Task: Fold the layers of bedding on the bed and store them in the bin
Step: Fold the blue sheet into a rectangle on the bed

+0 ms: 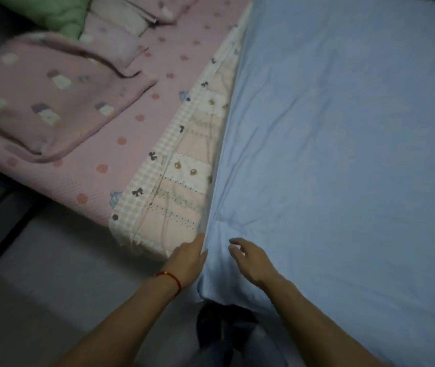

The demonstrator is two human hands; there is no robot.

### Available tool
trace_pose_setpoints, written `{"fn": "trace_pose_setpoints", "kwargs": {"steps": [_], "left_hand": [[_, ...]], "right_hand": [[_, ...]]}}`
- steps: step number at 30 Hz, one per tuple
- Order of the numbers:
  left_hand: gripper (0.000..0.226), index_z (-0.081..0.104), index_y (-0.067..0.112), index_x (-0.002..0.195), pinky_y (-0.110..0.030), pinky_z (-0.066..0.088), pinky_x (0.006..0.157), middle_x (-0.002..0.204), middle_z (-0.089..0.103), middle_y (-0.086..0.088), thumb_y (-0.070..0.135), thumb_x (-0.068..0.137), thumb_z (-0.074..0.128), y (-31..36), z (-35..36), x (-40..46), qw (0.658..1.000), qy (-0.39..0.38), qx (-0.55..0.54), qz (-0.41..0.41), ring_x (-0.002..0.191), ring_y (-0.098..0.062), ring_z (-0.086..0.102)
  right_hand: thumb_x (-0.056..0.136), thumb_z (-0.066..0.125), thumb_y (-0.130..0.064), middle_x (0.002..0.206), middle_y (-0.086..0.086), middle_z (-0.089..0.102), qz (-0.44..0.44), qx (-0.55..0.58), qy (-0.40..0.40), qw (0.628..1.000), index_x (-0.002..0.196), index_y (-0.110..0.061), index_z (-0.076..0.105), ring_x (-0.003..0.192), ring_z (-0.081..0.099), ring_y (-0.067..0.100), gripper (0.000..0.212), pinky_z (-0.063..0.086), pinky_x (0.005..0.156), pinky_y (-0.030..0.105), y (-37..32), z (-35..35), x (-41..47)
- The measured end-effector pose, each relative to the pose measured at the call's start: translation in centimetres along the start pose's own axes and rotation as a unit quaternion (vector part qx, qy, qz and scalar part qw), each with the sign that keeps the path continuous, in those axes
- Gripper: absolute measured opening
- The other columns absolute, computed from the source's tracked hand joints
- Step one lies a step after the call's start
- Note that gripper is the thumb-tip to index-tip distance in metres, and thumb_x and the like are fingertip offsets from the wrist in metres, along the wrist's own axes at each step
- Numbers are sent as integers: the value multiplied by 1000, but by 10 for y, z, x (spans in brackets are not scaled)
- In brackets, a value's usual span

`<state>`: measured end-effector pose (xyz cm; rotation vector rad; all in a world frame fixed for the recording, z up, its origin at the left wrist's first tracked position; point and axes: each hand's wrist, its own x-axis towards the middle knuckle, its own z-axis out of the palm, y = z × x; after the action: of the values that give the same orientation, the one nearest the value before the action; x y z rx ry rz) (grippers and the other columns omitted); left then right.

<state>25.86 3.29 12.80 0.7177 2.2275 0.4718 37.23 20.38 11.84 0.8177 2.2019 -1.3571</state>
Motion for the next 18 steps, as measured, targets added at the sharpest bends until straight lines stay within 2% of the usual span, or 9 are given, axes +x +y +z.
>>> {"fn": "trace_pose_setpoints", "kwargs": {"steps": [2, 4, 6, 10, 14, 18], "left_hand": [[38, 38, 16, 142, -41, 51, 84, 112, 67, -21, 32, 107, 38, 52, 17, -18, 999, -23, 13, 48, 101, -40, 64], [41, 34, 14, 145, -41, 50, 89, 117, 65, -22, 31, 108, 36, 92, 41, -26, 996, -41, 39, 70, 105, -38, 63], [45, 30, 14, 149, -43, 49, 93, 122, 63, -22, 31, 108, 34, 133, 67, -37, 989, -73, 79, 106, 110, -37, 62], [39, 34, 14, 143, -44, 51, 91, 118, 63, -21, 29, 107, 35, 189, 117, -61, 968, -116, 130, 178, 106, -37, 62], [34, 37, 11, 138, -43, 51, 87, 117, 64, -21, 26, 107, 35, 244, 168, -81, 957, -132, 158, 205, 104, -38, 61], [37, 32, 12, 141, -45, 50, 87, 116, 63, -22, 17, 105, 39, 300, 217, -86, 960, -120, 169, 189, 103, -39, 62]], "right_hand": [[106, 47, -39, 121, 2, 70, 47, 90, 41, 994, 120, -17, 69, 109, 66, 17, 34, 51, 102, 38, 9, -19, -55], [104, 51, -38, 106, 1, 73, 87, 161, 76, 980, 110, -18, 71, 95, 70, 16, 29, 60, 88, 41, 21, -38, -98], [103, 52, -35, 103, 3, 73, 122, 207, 138, 961, 109, -20, 71, 92, 72, 19, 25, 60, 82, 37, 42, -62, -142], [102, 53, -31, 101, 10, 74, 166, 265, 235, 920, 105, -16, 70, 93, 73, 30, 23, 60, 85, 44, 90, -97, -208], [104, 51, -27, 101, 12, 74, 174, 293, 265, 902, 107, -13, 70, 95, 73, 32, 24, 60, 86, 43, 139, -124, -251], [103, 52, -25, 100, 10, 74, 163, 301, 265, 901, 107, -14, 70, 94, 73, 30, 22, 60, 80, 38, 195, -153, -272]]}}
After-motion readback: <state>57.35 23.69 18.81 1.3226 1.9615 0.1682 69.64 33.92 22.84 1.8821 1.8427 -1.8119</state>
